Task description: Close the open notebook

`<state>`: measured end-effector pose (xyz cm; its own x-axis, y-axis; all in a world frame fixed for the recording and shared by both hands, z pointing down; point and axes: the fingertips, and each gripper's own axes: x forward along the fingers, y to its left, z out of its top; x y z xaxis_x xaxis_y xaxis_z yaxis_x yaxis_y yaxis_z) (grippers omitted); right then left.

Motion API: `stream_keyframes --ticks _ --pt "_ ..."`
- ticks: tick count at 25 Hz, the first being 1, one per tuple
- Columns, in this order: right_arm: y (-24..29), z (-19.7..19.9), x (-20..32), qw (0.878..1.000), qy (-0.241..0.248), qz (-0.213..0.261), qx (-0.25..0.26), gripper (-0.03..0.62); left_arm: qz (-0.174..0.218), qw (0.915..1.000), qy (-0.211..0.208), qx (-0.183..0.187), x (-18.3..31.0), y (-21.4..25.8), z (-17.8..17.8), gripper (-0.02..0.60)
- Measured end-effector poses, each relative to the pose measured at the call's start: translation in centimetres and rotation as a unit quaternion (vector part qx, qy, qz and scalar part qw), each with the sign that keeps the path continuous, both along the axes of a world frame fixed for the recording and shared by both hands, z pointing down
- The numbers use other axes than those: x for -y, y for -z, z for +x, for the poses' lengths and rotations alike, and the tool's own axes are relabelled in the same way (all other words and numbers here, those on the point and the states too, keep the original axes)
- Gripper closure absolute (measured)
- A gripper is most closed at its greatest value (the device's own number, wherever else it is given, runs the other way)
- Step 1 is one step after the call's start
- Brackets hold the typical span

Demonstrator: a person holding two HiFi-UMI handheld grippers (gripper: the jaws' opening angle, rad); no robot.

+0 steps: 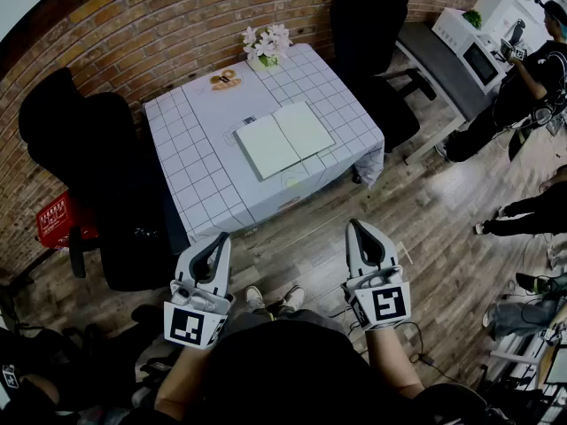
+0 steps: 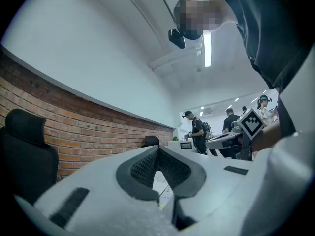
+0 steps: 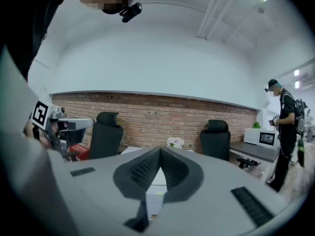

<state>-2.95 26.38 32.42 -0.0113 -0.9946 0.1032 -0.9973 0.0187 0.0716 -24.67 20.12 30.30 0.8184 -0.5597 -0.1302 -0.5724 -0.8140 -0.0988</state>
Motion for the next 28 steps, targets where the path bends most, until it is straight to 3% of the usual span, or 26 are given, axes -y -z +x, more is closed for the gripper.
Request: stream_keyframes --ticks 13,17,28 --pt "-1.3 3.6 -2.2 0.999 0.035 0.002 0.028 0.580 0.001 0.9998 0.019 0.006 -1.9 -0.3 4.0 0.555" --pt "-1.7 5.7 -3.1 0.999 0.027 0.021 0.033 0.580 -0.006 0.9997 0.023 0.009 -2.5 -1.0 5.0 0.557" --pt "-2.1 7.3 -4.0 0.999 0.029 0.011 0.034 0.580 -0.010 0.9994 0.028 0.020 -2.4 -1.2 6.6 0.555"
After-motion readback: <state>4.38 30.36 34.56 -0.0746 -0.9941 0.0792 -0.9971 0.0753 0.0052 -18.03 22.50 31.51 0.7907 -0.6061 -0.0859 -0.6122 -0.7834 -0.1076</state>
